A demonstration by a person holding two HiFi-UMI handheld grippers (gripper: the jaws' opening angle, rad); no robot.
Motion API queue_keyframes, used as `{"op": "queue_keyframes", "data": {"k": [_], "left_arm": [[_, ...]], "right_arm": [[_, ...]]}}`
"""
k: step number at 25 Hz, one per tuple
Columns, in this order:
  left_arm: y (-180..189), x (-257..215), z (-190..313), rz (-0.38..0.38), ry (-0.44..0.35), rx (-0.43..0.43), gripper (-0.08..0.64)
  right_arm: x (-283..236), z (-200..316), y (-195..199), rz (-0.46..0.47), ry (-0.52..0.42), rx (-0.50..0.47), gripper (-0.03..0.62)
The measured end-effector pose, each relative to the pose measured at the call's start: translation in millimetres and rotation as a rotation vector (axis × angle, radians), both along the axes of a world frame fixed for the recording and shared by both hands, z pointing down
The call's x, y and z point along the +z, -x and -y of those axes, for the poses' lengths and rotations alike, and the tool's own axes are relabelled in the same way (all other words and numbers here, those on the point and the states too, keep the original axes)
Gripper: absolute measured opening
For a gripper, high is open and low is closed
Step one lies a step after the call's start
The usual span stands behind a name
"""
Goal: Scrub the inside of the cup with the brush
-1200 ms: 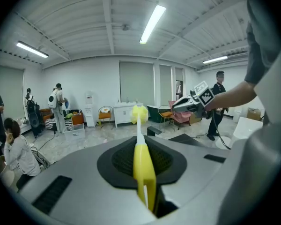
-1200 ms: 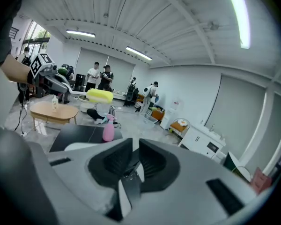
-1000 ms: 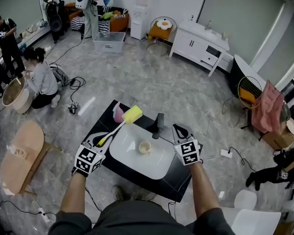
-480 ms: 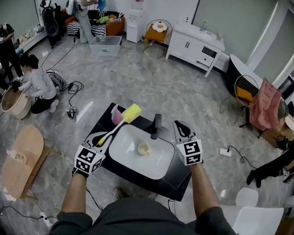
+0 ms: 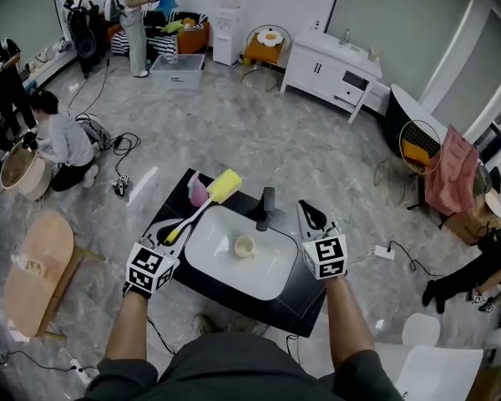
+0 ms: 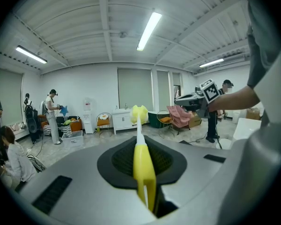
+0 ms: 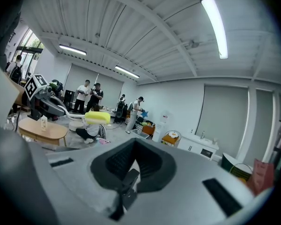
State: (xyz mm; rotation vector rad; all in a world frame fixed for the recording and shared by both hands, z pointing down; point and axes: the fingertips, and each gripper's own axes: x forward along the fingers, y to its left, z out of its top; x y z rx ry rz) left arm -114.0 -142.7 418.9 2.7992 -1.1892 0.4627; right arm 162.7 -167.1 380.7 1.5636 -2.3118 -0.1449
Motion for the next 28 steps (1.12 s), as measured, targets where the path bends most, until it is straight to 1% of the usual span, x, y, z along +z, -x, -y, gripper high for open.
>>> {"op": "queue_keyframes", "data": {"k": [12,28], "left_arm": [[-2.4,-0.2,-1.5,-0.005,-0.005,0.004,0.035],[-8.2,0.3,-7.3,0.004,-0.006,0.013,0.035]], "right_arm": [[-0.3,-5.0,6.1,0.008,-0.007,-0.014,-0.002],[1.7,-9.2,-0.9,0.006,-0.007,-0.007,-0.002]]}}
